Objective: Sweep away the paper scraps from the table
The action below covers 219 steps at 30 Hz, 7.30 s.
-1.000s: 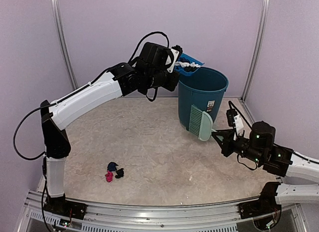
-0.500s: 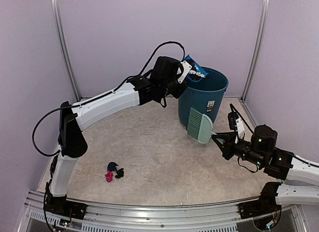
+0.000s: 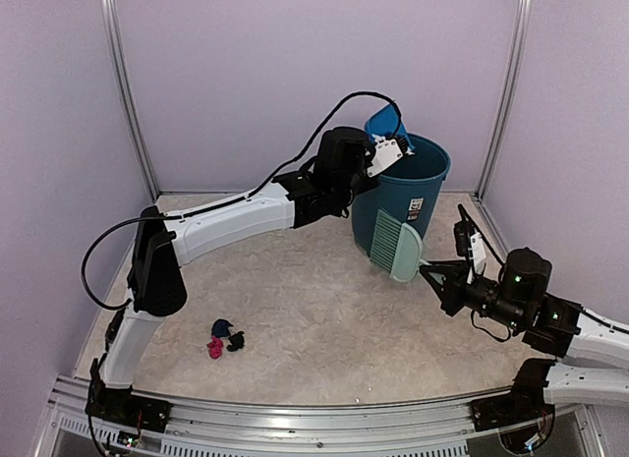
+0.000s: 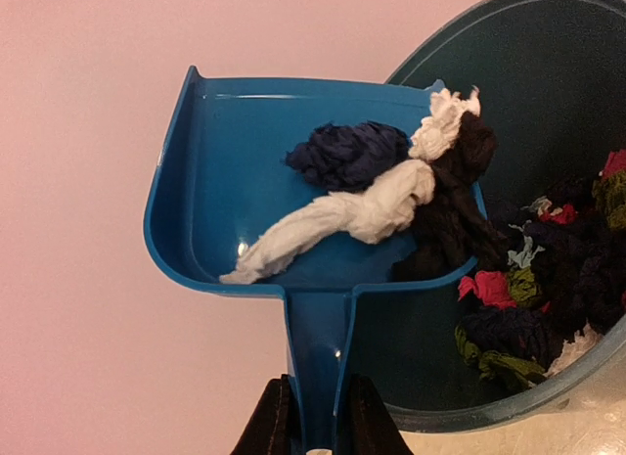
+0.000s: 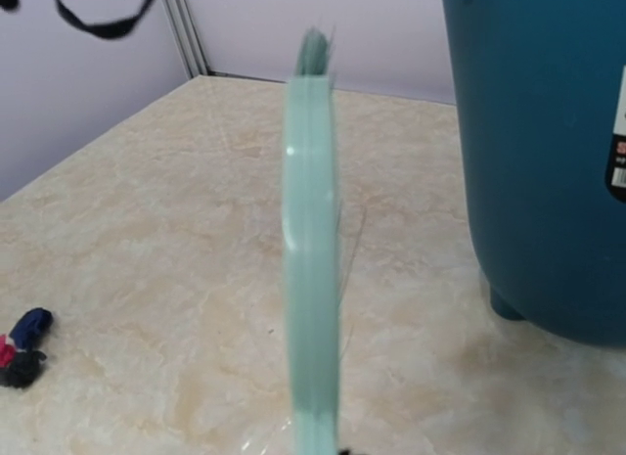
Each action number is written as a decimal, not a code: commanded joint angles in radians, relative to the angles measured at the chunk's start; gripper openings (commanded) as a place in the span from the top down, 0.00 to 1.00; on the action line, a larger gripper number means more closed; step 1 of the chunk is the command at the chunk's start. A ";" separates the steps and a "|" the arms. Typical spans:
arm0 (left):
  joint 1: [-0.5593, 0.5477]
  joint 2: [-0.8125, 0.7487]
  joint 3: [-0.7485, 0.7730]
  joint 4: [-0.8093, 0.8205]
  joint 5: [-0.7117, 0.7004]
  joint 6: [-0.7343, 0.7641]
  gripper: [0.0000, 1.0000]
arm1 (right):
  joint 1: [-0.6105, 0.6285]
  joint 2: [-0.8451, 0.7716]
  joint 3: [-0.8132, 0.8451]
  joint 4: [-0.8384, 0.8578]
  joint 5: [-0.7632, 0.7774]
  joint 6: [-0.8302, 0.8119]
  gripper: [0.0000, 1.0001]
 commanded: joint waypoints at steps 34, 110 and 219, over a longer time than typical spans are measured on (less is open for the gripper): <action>0.025 -0.117 -0.255 0.726 0.073 0.887 1.00 | 0.008 -0.078 -0.022 0.031 -0.009 0.018 1.00; -0.050 -1.416 -1.256 -0.948 -0.388 -1.665 1.00 | 0.351 1.588 1.306 -0.193 -0.332 0.439 1.00; -0.316 -1.000 -1.358 -0.801 0.271 -1.554 1.00 | -0.027 0.970 0.551 0.175 -0.155 -0.304 1.00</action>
